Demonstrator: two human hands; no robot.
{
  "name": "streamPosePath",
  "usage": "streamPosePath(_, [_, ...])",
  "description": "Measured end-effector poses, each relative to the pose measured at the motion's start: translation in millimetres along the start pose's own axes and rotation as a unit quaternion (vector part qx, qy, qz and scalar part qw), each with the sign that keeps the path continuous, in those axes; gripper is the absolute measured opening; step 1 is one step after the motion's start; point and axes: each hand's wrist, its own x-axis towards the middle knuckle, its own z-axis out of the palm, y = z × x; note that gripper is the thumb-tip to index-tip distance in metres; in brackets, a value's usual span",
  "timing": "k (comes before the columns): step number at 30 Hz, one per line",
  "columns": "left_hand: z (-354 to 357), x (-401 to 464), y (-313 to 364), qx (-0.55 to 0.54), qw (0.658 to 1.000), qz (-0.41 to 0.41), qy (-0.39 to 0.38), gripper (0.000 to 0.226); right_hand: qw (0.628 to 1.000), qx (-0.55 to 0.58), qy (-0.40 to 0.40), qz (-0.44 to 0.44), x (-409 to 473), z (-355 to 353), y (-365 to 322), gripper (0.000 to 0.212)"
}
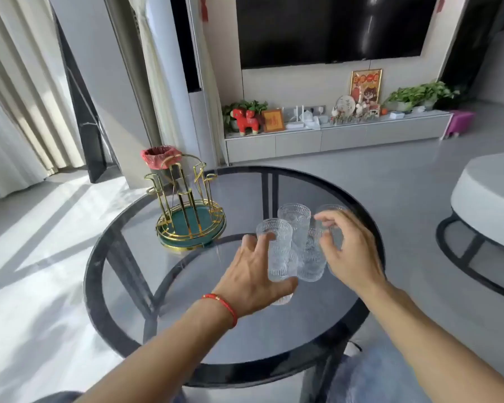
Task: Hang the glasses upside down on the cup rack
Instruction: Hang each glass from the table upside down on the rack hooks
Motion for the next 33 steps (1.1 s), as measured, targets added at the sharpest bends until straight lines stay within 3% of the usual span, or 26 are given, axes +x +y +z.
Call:
streamPosePath(2, [14.2, -0.2, -4.6, -0.019, 0.999, 0.004, 0.047, 0.084, 0.999, 0.021, 0.042, 0.000, -0.9, -1.4, 5.0, 0.029])
streamPosePath(6, [31.3, 0.8, -9.7, -0.062, 0.994, -0.024, 0.087, 0.087, 0.998, 0.050, 0.044, 0.009, -0.8, -1.1, 6.3, 0.024])
streamPosePath(9, [19.5, 1.2, -8.0, -0.080, 0.988, -0.026, 0.133, 0.086, 0.995, 0.084, -0.006, 0.046, -4.0, -1.6, -3.6, 0.026])
streamPosePath(13, [-26.3, 2.9, -14.9, -0.207, 0.957, -0.018, 0.205, 0.077, 0.970, 0.211, -0.099, 0.061, -4.5, 3.6, -35.3, 0.022])
streamPosePath(16, [-59.6, 13.0, -22.5, -0.307, 0.914, -0.031, 0.262, 0.072, 0.945, 0.235, -0.202, 0.105, 9.1, 24.9, -66.5, 0.050])
streamPosePath(18, [-69.2, 20.4, -29.0, -0.350, 0.885, -0.042, 0.304, 0.067, 0.910, 0.276, -0.227, 0.209, 31.8, 42.6, -83.6, 0.054])
streamPosePath(20, [-69.3, 27.2, -39.9, -0.389, 0.859, -0.060, 0.328, 0.065, 0.823, 0.408, -0.237, 0.316, 56.0, 58.8, -89.9, 0.049])
streamPosePath(22, [-65.1, 33.4, -54.6, -0.425, 0.845, -0.087, 0.314, 0.065, 0.753, 0.505, -0.242, 0.345, 76.5, 72.1, -92.9, 0.047])
streamPosePath(23, [-62.6, 36.7, -64.3, -0.438, 0.844, -0.100, 0.295, 0.065, 0.751, 0.510, -0.241, 0.344, 84.7, 77.7, -91.2, 0.046])
streamPosePath(25, [-58.7, 38.5, -89.0, -0.411, 0.869, -0.117, 0.248, 0.062, 0.786, 0.463, -0.222, 0.344, 98.8, 87.3, -82.7, 0.043])
streamPosePath(26, [-56.9, 37.2, -104.2, -0.350, 0.900, -0.112, 0.233, 0.055, 0.817, 0.421, -0.204, 0.337, 106.9, 91.2, -76.5, 0.040])
streamPosePath(28, [-50.1, 30.7, -136.3, -0.157, 0.958, -0.096, 0.219, 0.042, 0.882, 0.318, -0.159, 0.309, 126.1, 95.8, -64.3, 0.036])
streamPosePath(29, [-45.7, 27.8, -151.0, -0.063, 0.971, -0.092, 0.213, 0.042, 0.908, 0.269, -0.132, 0.292, 137.1, 97.0, -59.4, 0.039])
streamPosePath(33, [-21.1, 26.0, -188.8, 0.149, 0.967, -0.150, 0.139, 0.051, 0.949, 0.199, -0.085, 0.228, 197.0, 113.0, -56.6, 0.055])
